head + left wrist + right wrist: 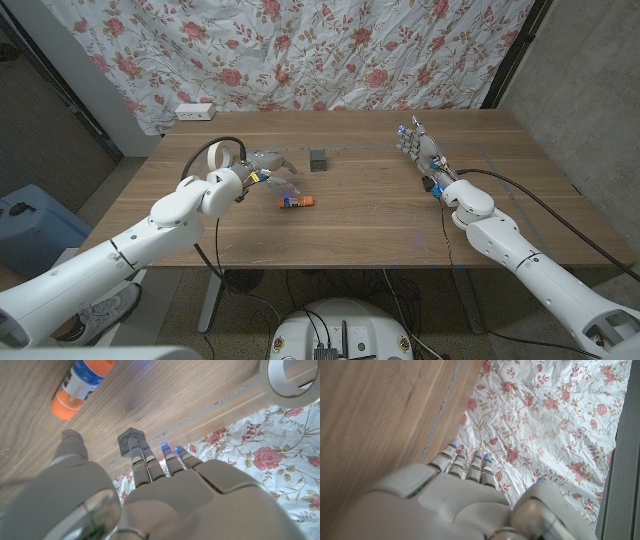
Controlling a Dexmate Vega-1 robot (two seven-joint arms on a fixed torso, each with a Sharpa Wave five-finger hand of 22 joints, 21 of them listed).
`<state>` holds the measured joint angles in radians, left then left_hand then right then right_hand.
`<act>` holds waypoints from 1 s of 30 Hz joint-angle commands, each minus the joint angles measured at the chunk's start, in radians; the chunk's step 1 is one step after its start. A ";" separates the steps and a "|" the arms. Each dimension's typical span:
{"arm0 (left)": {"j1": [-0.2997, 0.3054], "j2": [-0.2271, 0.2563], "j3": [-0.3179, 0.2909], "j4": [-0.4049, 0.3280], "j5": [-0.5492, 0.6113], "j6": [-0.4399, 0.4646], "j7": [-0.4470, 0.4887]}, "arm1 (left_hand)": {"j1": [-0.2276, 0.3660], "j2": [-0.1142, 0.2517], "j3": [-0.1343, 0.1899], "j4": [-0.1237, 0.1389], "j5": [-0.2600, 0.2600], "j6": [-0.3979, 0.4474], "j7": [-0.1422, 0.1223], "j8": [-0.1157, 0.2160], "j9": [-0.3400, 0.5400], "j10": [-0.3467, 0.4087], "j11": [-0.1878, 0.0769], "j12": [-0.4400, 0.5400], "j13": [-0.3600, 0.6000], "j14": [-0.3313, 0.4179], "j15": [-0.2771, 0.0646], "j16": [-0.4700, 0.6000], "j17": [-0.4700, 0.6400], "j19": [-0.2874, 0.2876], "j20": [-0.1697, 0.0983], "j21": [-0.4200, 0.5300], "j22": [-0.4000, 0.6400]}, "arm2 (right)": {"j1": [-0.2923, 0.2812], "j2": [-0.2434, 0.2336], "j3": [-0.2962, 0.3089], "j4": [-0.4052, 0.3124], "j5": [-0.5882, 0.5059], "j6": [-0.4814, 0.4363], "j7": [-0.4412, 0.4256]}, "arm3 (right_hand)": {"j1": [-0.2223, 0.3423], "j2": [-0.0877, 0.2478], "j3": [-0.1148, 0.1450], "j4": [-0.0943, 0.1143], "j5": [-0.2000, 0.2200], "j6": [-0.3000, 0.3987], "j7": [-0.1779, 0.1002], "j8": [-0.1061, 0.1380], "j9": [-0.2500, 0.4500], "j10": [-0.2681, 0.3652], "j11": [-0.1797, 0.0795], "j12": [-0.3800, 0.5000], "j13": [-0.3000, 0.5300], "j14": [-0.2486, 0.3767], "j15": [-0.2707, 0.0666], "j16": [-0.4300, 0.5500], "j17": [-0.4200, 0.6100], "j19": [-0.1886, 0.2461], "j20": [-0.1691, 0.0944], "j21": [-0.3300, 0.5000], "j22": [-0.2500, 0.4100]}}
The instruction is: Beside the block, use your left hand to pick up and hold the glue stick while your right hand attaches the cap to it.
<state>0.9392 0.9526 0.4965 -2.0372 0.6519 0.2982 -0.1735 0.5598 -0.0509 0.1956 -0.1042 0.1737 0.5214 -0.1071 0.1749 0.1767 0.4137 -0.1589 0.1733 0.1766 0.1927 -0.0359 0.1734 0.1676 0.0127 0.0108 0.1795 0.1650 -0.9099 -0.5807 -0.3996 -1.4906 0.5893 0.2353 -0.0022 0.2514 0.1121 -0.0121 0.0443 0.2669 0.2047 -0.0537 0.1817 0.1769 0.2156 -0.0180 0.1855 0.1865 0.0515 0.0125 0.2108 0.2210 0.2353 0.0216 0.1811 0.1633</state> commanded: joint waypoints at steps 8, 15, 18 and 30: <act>0.028 -0.051 -0.073 0.107 -0.303 -0.087 0.238 | 0.001 0.033 0.021 -0.004 0.005 -0.012 0.005 0.003 0.002 -0.006 0.008 0.007 0.000 0.011 -0.037 0.006 -0.001 0.021 -0.022 0.010 0.002 | 0.015 0.006 -0.012 0.015 -0.027 0.034 0.014 | -0.014 -0.002 0.001 0.010 0.003 -0.010 -0.005 -0.004 -0.001 -0.003 -0.001 0.000 0.002 -0.002 -0.001 0.000 0.005 -0.004 -0.004 0.001 0.003; 0.015 -0.090 -0.067 0.169 -0.373 -0.141 0.317 | 0.003 0.051 0.030 -0.005 0.005 -0.025 0.005 0.002 0.002 -0.009 0.015 0.009 0.000 0.015 -0.042 0.007 -0.001 0.027 -0.025 0.011 0.002 | 0.008 0.001 -0.009 0.006 -0.042 0.044 0.000 | -0.017 -0.001 0.001 0.012 0.003 -0.015 -0.005 -0.004 -0.001 -0.004 0.000 0.001 0.001 -0.001 -0.005 0.000 0.005 0.000 -0.011 0.003 0.003; 0.015 -0.104 -0.066 0.192 -0.401 -0.163 0.346 | 0.003 0.056 0.033 -0.005 0.006 -0.026 0.007 0.002 0.002 -0.009 0.015 0.009 0.000 0.016 -0.042 0.007 -0.001 0.029 -0.026 0.011 0.002 | -0.001 0.002 -0.004 -0.003 -0.044 0.041 -0.018 | -0.017 0.000 0.001 0.012 0.004 -0.015 -0.004 -0.003 -0.001 -0.004 -0.001 0.001 0.001 0.001 -0.006 0.001 0.005 0.001 -0.012 0.003 0.003; -0.002 -0.198 -0.052 0.319 -0.488 -0.264 0.483 | 0.006 0.113 0.061 -0.006 0.007 -0.005 0.022 0.013 0.002 -0.009 0.025 0.014 0.000 0.028 -0.040 0.007 -0.002 0.052 -0.016 0.014 0.002 | -0.015 0.010 0.010 -0.020 -0.040 0.016 -0.071 | -0.019 0.005 0.004 0.014 0.005 -0.026 -0.004 -0.004 -0.001 -0.004 0.000 0.003 0.001 0.018 -0.008 0.008 0.003 0.001 -0.012 0.003 0.003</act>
<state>0.9564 0.8421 0.4325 -1.8459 0.2477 0.1235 0.1890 0.5623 0.0464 0.2475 -0.1079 0.1738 0.5111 -0.0854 0.1817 0.1769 0.4032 -0.1406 0.1781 0.1769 0.2098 -0.0371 0.1734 0.1627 0.0561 -0.0073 0.1861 0.1650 -0.9169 -0.5759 -0.3991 -1.5002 0.5484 0.2696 -0.0391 0.2277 0.1095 -0.0120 0.0528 0.2669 0.1851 -0.0591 0.1817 0.1769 0.2158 -0.0180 0.1855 0.1865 0.0609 0.0033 0.2115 0.2208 0.2354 0.0141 0.1812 0.1633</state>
